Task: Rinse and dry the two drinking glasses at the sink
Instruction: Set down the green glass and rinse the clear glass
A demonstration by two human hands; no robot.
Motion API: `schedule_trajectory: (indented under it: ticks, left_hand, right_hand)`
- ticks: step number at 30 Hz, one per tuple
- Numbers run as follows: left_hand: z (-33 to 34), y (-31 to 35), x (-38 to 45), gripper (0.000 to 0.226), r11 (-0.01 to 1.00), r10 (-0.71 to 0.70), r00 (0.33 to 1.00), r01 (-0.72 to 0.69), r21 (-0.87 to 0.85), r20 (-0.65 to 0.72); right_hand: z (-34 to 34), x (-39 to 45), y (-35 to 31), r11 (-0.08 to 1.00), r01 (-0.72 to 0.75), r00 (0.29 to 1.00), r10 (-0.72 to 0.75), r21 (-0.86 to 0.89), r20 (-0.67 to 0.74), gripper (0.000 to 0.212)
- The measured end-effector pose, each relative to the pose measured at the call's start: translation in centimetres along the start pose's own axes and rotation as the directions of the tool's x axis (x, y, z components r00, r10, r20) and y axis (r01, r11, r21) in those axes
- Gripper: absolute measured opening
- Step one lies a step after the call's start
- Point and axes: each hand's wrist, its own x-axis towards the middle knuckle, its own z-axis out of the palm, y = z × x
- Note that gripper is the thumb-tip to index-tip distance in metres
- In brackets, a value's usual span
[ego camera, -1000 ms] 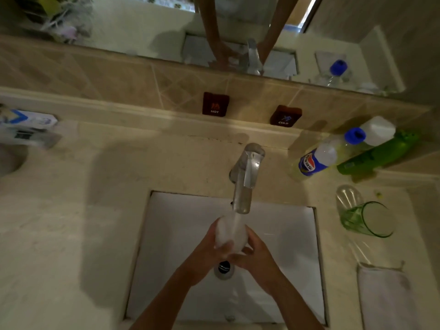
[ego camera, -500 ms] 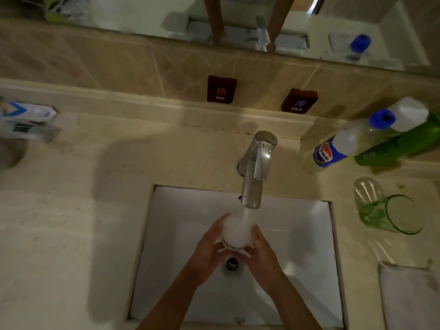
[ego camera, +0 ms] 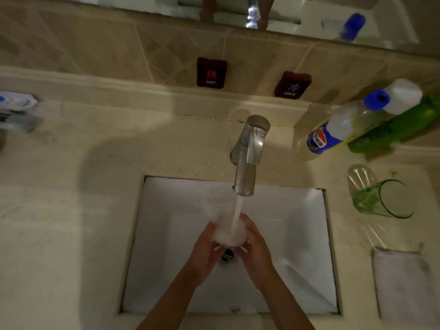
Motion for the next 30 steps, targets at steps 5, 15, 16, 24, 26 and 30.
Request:
schedule_trajectory:
  ticks: [5,15,16,24,26,30]
  left_hand:
    - [0.7,0.1,-0.5,0.031,0.998,0.046,0.998,-0.047,-0.038,-0.040]
    - [0.6,-0.4,-0.3,0.037,0.999,0.035,0.996,-0.037,-0.025,-0.082]
    - [0.6,-0.4,-0.4,0.039,1.000,0.026,0.997,-0.027,-0.002,-0.077]
    - [0.9,-0.1,-0.5,0.036,0.999,0.029,0.994,-0.032,-0.024,-0.105]
    - [0.7,-0.4,-0.4,0.034,1.000,0.016,0.996,-0.015,0.004,-0.093]
    - [1.2,0.0,0.1,0.027,0.999,0.035,0.994,-0.037,-0.018,-0.100]
  right_hand:
    - [1.5,-0.1,0.2,1.000,0.001,1.000,-0.001,0.026,-0.021,0.027]
    - [1.6,0.0,0.7,0.999,0.033,0.999,-0.033,0.006,-0.040,0.027]
    - [1.4,-0.1,0.5,0.999,0.036,0.998,-0.036,0.012,-0.043,0.027]
    - [2.0,0.1,1.0,0.998,0.056,0.996,-0.059,-0.038,-0.066,0.028]
    - [1.2,0.3,0.7,0.999,0.037,0.996,-0.038,-0.019,-0.085,0.027]
    - [2.1,1.1,0.5,0.997,0.019,0.994,-0.027,-0.075,-0.102,0.032]
